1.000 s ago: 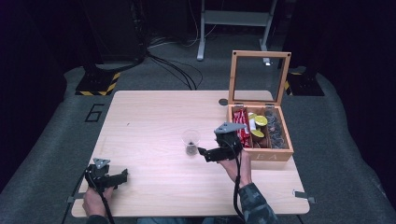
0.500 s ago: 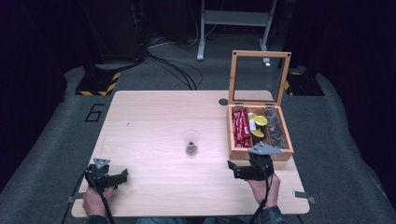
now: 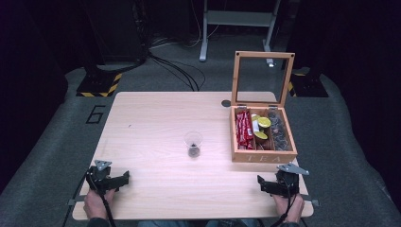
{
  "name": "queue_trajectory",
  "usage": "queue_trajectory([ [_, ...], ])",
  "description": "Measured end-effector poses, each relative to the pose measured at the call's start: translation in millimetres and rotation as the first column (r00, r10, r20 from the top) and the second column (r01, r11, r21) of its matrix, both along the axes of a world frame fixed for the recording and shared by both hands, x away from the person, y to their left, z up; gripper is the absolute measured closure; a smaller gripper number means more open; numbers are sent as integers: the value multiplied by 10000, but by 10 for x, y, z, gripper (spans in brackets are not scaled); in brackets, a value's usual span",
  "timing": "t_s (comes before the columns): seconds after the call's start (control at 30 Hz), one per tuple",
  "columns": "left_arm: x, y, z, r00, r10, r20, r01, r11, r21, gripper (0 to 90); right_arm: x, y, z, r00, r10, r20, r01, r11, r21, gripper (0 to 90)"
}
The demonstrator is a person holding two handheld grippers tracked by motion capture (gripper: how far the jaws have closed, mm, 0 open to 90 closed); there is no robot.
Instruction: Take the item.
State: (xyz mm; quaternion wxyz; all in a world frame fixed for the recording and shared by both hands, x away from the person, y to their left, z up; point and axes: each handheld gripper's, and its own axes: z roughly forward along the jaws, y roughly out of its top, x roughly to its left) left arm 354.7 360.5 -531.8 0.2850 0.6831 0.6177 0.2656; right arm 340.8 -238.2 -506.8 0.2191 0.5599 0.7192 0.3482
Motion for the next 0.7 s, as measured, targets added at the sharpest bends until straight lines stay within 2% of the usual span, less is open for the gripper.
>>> queue_trajectory([
  [0.03,0,0,0,10000,0,0,0,10000,0,11,0,0,0,10000,0,0,0,10000,0,36],
  [0.07,-1,0,1,10000,2,-20,-2,10000,4,11,41,-43,-69,9998,-166,-119,163,9995,-283,35],
  [0.17,-2,-5,0,10000,43,-20,-43,10000,-49,11,91,-71,-106,9995,-310,-106,305,9982,-513,32],
  [0.27,-1,-5,-1,10000,48,-8,-48,10000,-57,11,163,-74,-149,9984,-424,-376,388,9950,-921,17],
  [0.3,-1,-5,-1,10000,48,-8,-48,10000,-57,11,184,-69,-171,9985,-422,-338,388,9946,-961,16],
  [0.37,-1,-6,-1,10000,54,1,-54,10000,-65,11,215,-80,-217,9982,-413,-434,373,9952,-903,0],
  [0.5,-2,-5,-2,10000,48,1,-48,10000,-60,11,226,-93,-235,9993,-317,-214,299,9962,-812,0],
  [0.7,-2,-6,0,10000,48,-21,-48,10000,-57,11,228,-95,-236,9993,-309,-215,291,9963,-805,0],
])
